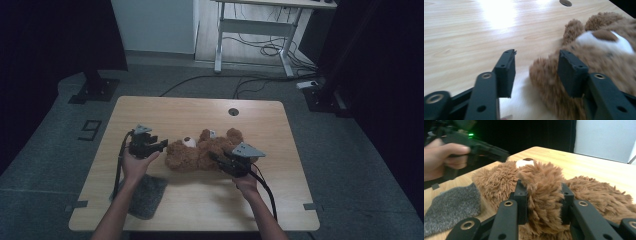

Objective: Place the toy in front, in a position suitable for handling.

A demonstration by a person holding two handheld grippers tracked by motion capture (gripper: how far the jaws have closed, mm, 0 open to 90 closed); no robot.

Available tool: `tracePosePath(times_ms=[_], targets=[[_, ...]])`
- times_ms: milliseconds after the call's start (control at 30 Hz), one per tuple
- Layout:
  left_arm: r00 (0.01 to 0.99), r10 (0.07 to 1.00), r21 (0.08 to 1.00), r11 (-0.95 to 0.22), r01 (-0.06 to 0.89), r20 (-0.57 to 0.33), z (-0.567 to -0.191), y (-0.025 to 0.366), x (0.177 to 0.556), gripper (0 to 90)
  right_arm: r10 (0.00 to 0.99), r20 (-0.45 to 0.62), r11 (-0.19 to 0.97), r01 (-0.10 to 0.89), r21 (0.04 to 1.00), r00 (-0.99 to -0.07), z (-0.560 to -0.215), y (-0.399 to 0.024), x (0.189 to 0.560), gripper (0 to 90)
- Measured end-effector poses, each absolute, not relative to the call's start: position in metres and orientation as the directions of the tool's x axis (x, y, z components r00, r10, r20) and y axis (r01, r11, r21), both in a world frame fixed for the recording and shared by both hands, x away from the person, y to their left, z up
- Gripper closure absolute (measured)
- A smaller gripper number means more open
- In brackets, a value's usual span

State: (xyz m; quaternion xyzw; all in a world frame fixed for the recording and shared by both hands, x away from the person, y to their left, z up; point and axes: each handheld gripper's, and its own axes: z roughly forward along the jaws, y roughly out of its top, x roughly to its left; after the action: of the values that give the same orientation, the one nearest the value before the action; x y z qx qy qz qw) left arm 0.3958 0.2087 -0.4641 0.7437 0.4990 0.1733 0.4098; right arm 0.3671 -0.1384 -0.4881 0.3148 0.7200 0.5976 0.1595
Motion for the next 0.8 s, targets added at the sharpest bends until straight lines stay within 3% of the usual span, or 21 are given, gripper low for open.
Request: tracePosePath(times_ms=[200,800], targets=[[0.457,0.882,0.757,-0.220,0.615,-0.114,-0.474,0.218,0.363,35.8,0.667,0.186,0.043,0.287,0.957,-0.722,-0.492,-0.140,0.362,64.9],[0.504,0.858,0.745,-0.274,0.609,-0.097,-0.506,0.233,0.303,25.4,0.642,0.238,0.031,0.335,0.942,-0.728,-0.505,-0.153,0.356,59.2]])
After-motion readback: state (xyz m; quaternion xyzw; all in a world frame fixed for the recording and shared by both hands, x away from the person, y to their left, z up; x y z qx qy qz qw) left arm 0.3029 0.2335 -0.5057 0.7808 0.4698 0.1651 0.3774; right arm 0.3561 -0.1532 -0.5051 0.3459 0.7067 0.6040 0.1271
